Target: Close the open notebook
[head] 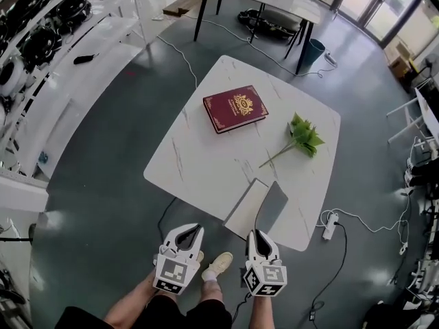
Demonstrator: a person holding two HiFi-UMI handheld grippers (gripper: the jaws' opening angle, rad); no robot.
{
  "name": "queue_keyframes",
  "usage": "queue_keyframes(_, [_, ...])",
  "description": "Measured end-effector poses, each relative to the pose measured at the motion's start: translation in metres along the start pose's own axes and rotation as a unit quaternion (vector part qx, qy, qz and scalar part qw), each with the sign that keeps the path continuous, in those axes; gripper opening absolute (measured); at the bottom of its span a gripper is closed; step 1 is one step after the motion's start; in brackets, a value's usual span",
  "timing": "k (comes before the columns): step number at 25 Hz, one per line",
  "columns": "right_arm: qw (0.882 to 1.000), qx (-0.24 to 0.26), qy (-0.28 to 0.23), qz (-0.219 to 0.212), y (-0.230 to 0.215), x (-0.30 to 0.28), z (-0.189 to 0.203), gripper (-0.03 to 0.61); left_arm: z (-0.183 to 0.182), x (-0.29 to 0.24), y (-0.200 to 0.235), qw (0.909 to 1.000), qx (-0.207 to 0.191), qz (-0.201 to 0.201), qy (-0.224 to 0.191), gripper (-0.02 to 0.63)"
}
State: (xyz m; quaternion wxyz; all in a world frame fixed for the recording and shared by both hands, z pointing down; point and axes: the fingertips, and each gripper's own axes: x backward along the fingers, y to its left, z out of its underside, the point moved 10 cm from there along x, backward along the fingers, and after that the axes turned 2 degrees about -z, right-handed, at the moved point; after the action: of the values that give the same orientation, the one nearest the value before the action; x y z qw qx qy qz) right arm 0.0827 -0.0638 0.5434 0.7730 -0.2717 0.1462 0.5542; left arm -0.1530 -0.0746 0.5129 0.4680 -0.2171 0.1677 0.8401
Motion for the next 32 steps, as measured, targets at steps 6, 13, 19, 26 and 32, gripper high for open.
queue_keyframes(6, [0.999, 0.035, 0.024, 0.005, 0.013, -0.024, 0.004, 0.065, 0.012, -0.004, 0.013, 0.9999, 0.012, -0.006, 0.006, 0.031])
queue_keyframes(13, [0.997, 0.066, 0.048, 0.008, 0.020, -0.050, 0.013, 0.069, 0.025, -0.012, 0.026, 0.9995, 0.026, -0.012, 0.016, 0.031])
queue_keyframes(19, [0.995, 0.076, 0.066, 0.007, 0.024, -0.063, 0.020, 0.072, 0.034, -0.014, 0.032, 0.9989, 0.037, -0.014, 0.025, 0.031])
queue_keyframes(26, [0.993, 0.087, 0.079, 0.009, 0.024, -0.073, 0.029, 0.074, 0.040, -0.019, 0.034, 0.9985, 0.043, -0.017, 0.028, 0.031])
queue_keyframes(32, [0.991, 0.098, 0.087, 0.011, 0.026, -0.081, 0.035, 0.078, 0.048, -0.018, 0.035, 0.9981, 0.049, -0.017, 0.033, 0.031])
